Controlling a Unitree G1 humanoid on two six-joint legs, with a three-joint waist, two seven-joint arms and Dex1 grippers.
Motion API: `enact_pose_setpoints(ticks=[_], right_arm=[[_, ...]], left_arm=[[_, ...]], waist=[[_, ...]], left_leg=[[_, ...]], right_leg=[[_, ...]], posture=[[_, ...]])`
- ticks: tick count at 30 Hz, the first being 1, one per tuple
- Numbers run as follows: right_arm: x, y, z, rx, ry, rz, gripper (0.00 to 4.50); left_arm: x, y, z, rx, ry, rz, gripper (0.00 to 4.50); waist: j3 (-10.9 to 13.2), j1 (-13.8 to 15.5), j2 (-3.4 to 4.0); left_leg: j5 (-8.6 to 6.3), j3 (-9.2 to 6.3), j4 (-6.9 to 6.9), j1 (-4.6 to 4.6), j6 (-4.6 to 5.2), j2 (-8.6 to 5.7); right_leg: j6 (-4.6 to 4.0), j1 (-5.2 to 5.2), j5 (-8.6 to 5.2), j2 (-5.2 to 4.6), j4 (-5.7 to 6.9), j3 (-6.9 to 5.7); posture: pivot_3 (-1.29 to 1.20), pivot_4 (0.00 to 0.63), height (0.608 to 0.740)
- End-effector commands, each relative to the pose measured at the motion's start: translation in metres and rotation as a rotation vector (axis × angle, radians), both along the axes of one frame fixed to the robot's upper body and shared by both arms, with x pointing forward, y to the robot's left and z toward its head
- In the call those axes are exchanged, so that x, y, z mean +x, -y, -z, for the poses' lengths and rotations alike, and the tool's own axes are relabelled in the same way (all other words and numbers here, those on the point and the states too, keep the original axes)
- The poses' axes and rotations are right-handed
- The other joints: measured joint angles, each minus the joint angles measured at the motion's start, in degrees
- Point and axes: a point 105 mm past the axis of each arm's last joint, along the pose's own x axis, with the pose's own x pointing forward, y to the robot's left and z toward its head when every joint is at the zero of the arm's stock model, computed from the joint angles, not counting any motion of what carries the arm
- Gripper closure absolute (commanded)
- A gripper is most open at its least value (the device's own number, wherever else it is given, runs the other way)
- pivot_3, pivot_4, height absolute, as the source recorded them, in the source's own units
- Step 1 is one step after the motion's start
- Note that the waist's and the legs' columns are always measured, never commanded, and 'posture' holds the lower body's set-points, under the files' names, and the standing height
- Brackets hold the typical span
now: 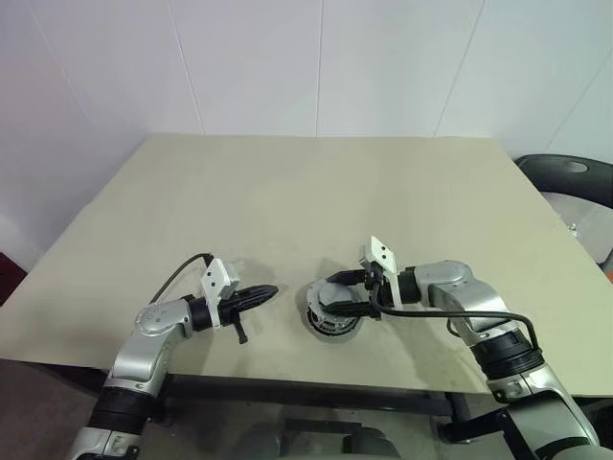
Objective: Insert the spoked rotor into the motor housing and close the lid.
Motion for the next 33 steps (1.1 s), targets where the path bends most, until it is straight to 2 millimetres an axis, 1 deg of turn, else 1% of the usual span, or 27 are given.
enact_pose_setpoints(ticks=[1, 4, 9, 17, 20, 23, 24, 27, 29, 30, 33], right_arm=[[-0.006, -0.002, -0.011, 0.011, 0.040, -0.057, 1.27], [-0.009, 0.001, -0.007, -0.029, 0.045, -0.073, 1.27], [-0.011, 0.009, 0.011, -0.162, 0.073, -0.104, 1.27], [-0.009, 0.017, 0.022, -0.239, 0.102, -0.107, 1.27], [-0.012, 0.014, 0.020, -0.207, 0.091, -0.123, 1.27], [-0.018, 0.003, -0.001, -0.046, 0.047, -0.140, 1.27], [-0.018, 0.005, 0.000, -0.047, 0.041, -0.142, 1.27], [-0.018, 0.013, 0.012, -0.136, 0.048, -0.143, 1.27], [-0.013, 0.023, 0.028, -0.270, 0.078, -0.129, 1.27], [-0.011, 0.027, 0.033, -0.309, 0.090, -0.126, 1.27], [-0.005, 0.028, 0.036, -0.339, 0.126, -0.102, 1.27]], left_arm=[[0.001, 0.001, -0.013, -0.004, 0.046, 0.010, 4.50], [0.002, 0.001, -0.012, -0.002, 0.045, 0.009, 4.50], [0.002, 0.002, -0.012, 0.003, 0.043, 0.009, 4.50], [0.002, 0.002, -0.012, 0.010, 0.043, 0.007, 4.50], [0.002, 0.001, -0.011, 0.012, 0.042, 0.006, 4.50], [0.001, 0.000, -0.010, 0.016, 0.040, 0.004, 4.50], [0.001, 0.000, -0.009, 0.017, 0.039, 0.004, 4.50], [0.001, 0.001, -0.008, 0.019, 0.038, 0.004, 4.50], [0.001, 0.001, -0.007, 0.020, 0.035, 0.004, 4.50], [0.001, 0.001, -0.007, 0.021, 0.034, 0.004, 4.50], [0.001, 0.001, -0.006, 0.023, 0.034, 0.004, 4.50]], waist=[[0.0, 0.0, 0.00], [0.0, 0.0, 0.00], [0.0, 0.0, 0.00], [0.0, 0.1, -0.02], [0.0, 0.1, -0.02], [0.0, 0.1, -0.02], [0.0, 0.0, -0.02], [0.0, 0.0, -0.01], [0.0, 0.0, -0.01], [0.0, 0.0, -0.01], [0.0, 0.0, -0.04]], left_leg=[[0.00, 0.00, 0.00, 0.00, 0.00, 0.00], [0.00, 0.01, 0.00, -0.01, 0.00, -0.01], [0.00, 0.01, 0.00, 0.01, 0.00, 0.00], [0.00, 0.01, 0.08, 0.12, 0.01, -0.02], [0.00, 0.00, 0.14, 0.13, 0.01, -0.01], [-0.01, -0.01, 0.20, 0.11, 0.01, -0.01], [-0.01, -0.01, 0.21, 0.10, 0.02, -0.01], [-0.01, 0.00, 0.22, 0.07, 0.02, -0.01], [-0.01, -0.01, 0.22, 0.08, 0.02, -0.01], [-0.01, 0.00, 0.22, 0.10, 0.02, -0.01], [-0.02, 0.00, 0.29, 0.20, 0.01, 0.01]], right_leg=[[0.00, 0.00, 0.00, 0.00, 0.00, 0.00], [0.00, 0.01, 0.00, -0.01, 0.00, 0.00], [0.00, 0.01, 0.00, -0.01, 0.00, 0.00], [-0.01, 0.14, -0.01, -0.01, -0.02, -0.01], [-0.01, 0.16, -0.01, -0.01, -0.01, -0.01], [-0.01, 0.17, -0.01, -0.01, 0.00, -0.01], [-0.01, 0.17, -0.01, -0.01, 0.00, -0.01], [-0.01, 0.14, -0.01, -0.01, 0.00, -0.01], [-0.01, 0.15, 0.00, 0.00, 0.01, -0.01], [-0.01, 0.16, -0.01, -0.01, 0.01, -0.01], [-0.01, 0.25, -0.01, 0.02, 0.01, -0.01]], posture=[[0.00, 0.000, 0.740], [0.00, 0.000, 0.740], [0.00, 0.000, 0.740], [0.00, 0.000, 0.740], [0.00, 0.000, 0.740], [0.00, 0.000, 0.740], [0.00, 0.000, 0.740], [0.00, 0.000, 0.740], [0.00, 0.000, 0.740], [0.00, 0.000, 0.740], [0.00, 0.000, 0.740]])
